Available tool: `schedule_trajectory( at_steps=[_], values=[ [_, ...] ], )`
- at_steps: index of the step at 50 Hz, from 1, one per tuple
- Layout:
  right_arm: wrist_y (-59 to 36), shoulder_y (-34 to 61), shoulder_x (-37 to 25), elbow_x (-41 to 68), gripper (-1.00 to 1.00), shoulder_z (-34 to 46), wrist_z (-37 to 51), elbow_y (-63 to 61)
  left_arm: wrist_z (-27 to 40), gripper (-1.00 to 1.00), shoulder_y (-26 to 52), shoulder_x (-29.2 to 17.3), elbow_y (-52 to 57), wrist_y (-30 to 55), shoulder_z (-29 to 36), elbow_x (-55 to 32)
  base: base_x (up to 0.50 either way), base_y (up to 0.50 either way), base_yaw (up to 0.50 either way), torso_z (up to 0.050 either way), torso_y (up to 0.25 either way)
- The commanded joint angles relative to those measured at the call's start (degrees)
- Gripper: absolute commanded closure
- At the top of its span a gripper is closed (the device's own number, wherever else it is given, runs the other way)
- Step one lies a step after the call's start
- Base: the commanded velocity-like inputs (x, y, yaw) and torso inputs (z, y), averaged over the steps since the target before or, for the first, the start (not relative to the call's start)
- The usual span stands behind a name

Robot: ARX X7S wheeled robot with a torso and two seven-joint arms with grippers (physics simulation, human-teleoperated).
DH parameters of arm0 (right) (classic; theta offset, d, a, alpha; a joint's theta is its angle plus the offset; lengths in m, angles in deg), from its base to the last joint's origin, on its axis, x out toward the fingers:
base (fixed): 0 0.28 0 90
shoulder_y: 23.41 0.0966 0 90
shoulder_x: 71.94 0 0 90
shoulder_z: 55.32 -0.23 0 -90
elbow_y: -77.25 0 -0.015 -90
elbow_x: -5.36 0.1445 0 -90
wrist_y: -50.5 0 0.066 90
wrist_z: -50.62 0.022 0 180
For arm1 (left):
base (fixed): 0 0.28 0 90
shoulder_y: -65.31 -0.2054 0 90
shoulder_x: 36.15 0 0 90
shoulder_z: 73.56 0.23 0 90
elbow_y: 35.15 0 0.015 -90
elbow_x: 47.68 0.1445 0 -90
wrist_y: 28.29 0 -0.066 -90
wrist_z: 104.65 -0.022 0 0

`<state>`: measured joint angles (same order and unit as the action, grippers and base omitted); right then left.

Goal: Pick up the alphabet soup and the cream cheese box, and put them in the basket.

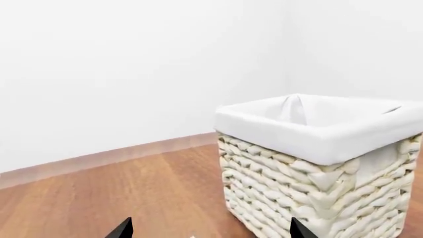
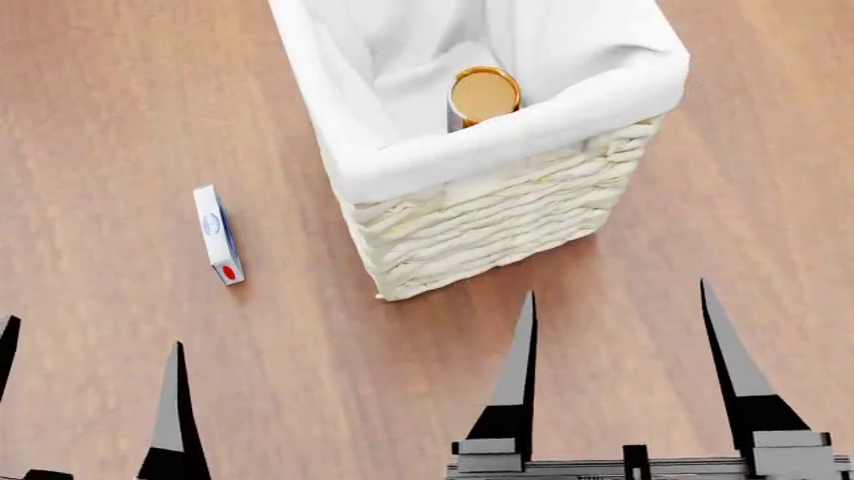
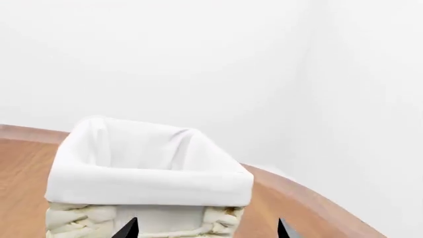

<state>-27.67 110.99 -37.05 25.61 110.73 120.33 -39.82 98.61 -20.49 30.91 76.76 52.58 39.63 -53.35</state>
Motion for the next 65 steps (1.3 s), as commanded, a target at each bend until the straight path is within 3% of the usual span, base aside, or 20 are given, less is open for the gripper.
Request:
schedule_trajectory(
  at_steps=[1,7,21,38,48,59,65],
  values=[
    [1.64,-2.01,-0.31,-0.41,-1.00,0.25,0.81,0.46,-2.60,-1.00,5.41,1.77,-5.06,1.81,-0.68,-6.59,0.00,0.00,0.00,0.000,0.000],
    [1.77,-2.13,-0.32,-0.22,-1.00,0.07,0.66,0.66,-4.33,-1.00,11.41,3.62,-12.44,3.47,-0.77,-8.56,0.00,0.00,0.00,0.000,0.000],
    [2.46,-3.15,-0.60,-0.10,-1.00,0.08,0.70,-0.34,-9.89,-1.00,26.34,10.56,-43.06,-2.01,0.46,-7.85,0.00,0.00,0.00,0.000,0.000],
    [3.50,-4.03,-0.11,0.40,-1.00,-0.03,0.06,0.78,-15.42,-1.00,32.49,14.45,-57.41,-4.45,-2.42,-15.07,0.00,0.00,0.00,0.000,0.000],
    [3.47,-4.19,-0.09,0.71,-1.00,-0.22,-0.23,0.86,-15.85,-1.00,36.71,16.16,-68.11,-9.50,-1.90,-12.67,0.00,0.00,0.00,0.000,0.000],
    [3.57,-4.61,-0.10,1.03,-1.00,-0.46,-0.21,1.07,-19.22,-1.00,46.64,21.00,-96.33,-23.78,-2.37,-10.94,0.00,0.00,0.00,0.000,0.000],
    [3.27,-4.61,-0.15,1.41,-1.00,-0.67,-0.27,1.31,-18.58,-1.00,45.99,20.90,-96.85,-22.72,-4.43,-8.49,0.00,0.00,0.00,0.000,0.000]
  ],
)
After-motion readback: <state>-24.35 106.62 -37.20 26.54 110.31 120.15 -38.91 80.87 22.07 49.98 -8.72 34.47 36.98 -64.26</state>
